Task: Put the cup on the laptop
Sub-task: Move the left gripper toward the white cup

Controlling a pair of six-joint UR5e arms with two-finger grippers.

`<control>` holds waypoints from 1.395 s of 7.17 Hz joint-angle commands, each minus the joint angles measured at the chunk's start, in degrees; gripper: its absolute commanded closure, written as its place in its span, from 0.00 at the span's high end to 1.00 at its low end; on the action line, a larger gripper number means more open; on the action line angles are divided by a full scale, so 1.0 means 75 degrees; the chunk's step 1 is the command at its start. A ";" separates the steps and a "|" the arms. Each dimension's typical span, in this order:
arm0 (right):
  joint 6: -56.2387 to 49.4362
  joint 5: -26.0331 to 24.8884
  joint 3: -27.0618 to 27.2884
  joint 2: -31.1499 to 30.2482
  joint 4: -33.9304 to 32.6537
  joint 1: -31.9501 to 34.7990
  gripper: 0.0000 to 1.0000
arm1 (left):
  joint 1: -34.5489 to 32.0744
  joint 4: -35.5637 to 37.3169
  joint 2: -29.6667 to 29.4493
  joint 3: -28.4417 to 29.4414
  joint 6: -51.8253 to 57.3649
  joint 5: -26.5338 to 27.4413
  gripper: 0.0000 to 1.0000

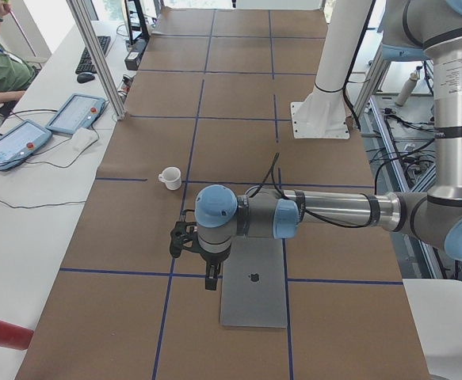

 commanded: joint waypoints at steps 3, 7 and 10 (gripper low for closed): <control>-0.0012 -0.0002 0.0001 0.0000 0.0000 -0.0001 1.00 | 0.0004 -0.0113 -0.0066 -0.0121 -0.0011 -0.0023 1.00; 0.0000 0.0010 0.0001 0.0000 0.0000 -0.0001 1.00 | 0.1344 -0.1286 -0.1524 -0.0206 -0.1059 -0.0235 1.00; 0.0000 -0.0002 0.0001 0.0000 0.0000 -0.0001 1.00 | 0.3120 -0.1238 -0.3110 0.0193 -0.1881 0.0353 1.00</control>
